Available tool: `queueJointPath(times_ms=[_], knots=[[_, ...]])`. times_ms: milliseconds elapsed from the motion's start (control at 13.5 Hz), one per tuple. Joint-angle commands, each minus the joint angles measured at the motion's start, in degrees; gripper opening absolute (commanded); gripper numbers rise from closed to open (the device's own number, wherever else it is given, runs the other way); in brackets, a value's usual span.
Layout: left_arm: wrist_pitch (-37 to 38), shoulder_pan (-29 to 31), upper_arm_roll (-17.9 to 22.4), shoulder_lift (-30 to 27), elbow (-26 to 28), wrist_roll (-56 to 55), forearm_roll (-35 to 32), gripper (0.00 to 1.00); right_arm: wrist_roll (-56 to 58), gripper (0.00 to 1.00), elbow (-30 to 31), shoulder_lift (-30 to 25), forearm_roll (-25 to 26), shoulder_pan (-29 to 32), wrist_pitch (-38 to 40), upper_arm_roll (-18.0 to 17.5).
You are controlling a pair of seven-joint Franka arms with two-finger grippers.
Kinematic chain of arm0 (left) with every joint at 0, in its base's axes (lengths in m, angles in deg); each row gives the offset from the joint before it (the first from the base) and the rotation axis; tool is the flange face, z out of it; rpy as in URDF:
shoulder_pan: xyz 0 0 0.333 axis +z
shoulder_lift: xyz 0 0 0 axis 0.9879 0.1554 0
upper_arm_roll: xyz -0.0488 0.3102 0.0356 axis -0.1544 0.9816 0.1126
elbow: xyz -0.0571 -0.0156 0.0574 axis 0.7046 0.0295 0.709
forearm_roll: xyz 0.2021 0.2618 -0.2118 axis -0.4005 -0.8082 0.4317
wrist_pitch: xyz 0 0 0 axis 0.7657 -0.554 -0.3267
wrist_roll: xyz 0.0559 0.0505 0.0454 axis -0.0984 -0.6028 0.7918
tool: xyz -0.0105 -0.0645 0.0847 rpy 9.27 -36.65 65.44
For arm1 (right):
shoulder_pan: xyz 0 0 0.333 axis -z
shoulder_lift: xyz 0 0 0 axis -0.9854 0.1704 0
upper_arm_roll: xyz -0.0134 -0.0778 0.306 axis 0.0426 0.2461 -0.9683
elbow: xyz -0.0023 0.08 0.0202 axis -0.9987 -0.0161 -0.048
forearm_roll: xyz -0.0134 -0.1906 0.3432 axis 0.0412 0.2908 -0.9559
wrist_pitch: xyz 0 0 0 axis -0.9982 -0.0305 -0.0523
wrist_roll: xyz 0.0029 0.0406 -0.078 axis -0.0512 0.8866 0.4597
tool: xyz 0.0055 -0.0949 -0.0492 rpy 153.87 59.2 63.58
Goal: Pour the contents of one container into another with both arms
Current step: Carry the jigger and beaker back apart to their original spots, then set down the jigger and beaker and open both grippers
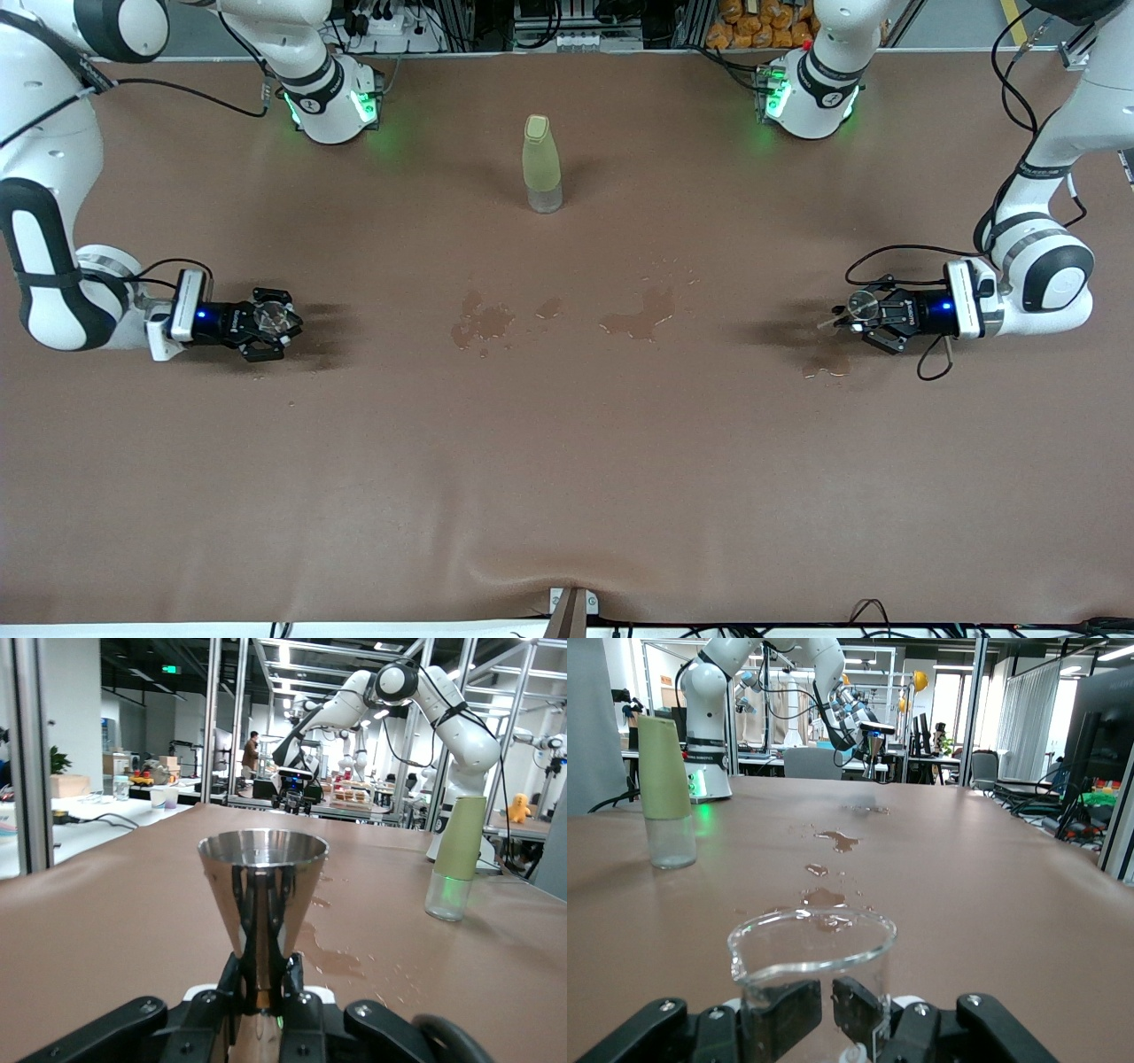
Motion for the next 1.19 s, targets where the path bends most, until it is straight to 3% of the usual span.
queueJointPath(times_ms=[0,667,1111], knots=[[1.34,2.65,-0.51,3.08,-0.53,0.32,-3.11,0.00,5.28,0.00,-1.74,2.54,0.73,0.01,-1.96,-0.76],[0.73,2.74,3.79,9.69,-2.98,3.48,-5.84,0.00,7.49,0.00,-2.53,7.47,-1.03,-1.75,-10.49,-1.29],[-0.50,2.83,4.67,9.69,-3.52,3.57,-6.55,0.00,7.67,0.00,-2.53,8.70,-1.83,-2.54,-12.96,-1.46]])
